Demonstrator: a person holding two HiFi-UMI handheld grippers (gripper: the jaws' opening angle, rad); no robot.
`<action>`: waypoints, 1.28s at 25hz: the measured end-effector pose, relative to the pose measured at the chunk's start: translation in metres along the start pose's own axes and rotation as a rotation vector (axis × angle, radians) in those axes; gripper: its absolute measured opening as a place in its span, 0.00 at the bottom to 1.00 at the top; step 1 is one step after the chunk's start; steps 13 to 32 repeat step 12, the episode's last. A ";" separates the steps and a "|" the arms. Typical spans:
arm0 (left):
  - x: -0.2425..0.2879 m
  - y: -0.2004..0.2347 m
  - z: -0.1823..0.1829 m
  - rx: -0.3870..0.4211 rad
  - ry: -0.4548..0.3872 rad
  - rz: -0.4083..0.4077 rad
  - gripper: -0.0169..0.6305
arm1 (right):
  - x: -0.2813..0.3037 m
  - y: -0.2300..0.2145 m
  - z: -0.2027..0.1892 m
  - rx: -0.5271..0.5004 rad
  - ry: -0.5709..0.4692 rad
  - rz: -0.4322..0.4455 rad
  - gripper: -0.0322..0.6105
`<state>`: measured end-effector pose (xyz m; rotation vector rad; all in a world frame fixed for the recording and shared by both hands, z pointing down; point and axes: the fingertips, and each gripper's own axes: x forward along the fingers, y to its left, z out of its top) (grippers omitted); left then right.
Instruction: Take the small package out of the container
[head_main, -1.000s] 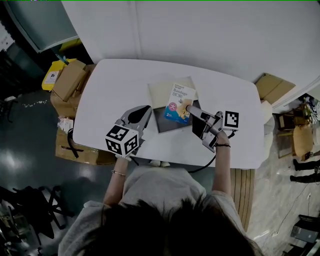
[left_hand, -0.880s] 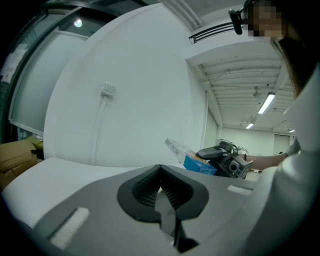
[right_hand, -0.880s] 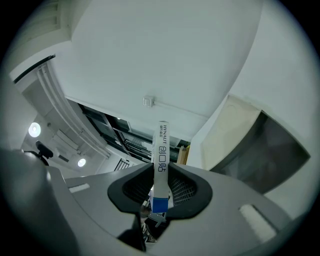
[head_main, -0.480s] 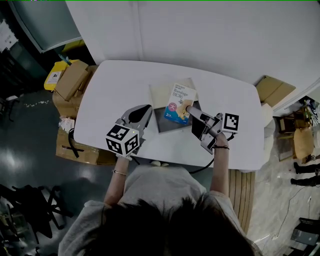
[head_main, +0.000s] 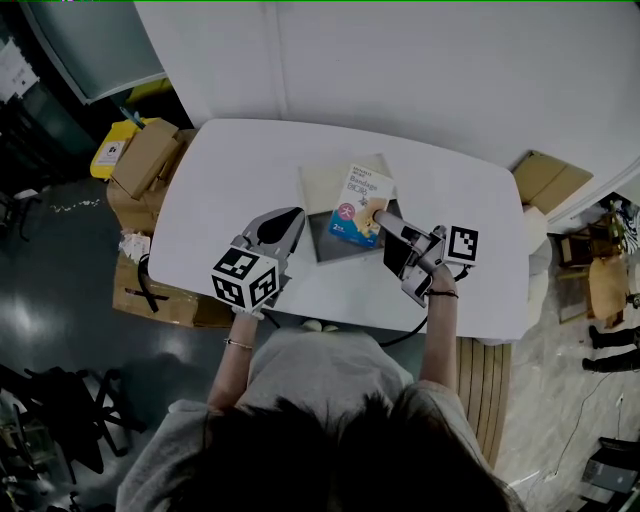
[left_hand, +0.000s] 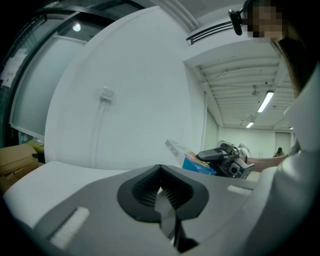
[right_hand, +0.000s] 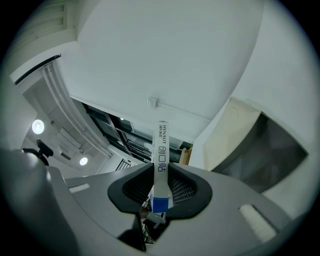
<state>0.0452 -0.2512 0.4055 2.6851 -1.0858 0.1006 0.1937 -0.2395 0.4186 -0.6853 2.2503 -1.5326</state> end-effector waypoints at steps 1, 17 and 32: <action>-0.001 -0.001 0.000 0.001 -0.001 0.001 0.02 | -0.001 0.000 -0.001 0.000 0.000 0.002 0.21; -0.003 -0.007 0.001 0.008 -0.001 0.000 0.02 | -0.006 0.004 -0.003 0.000 -0.003 0.011 0.21; -0.003 -0.007 0.001 0.008 -0.001 0.000 0.02 | -0.006 0.004 -0.003 0.000 -0.003 0.011 0.21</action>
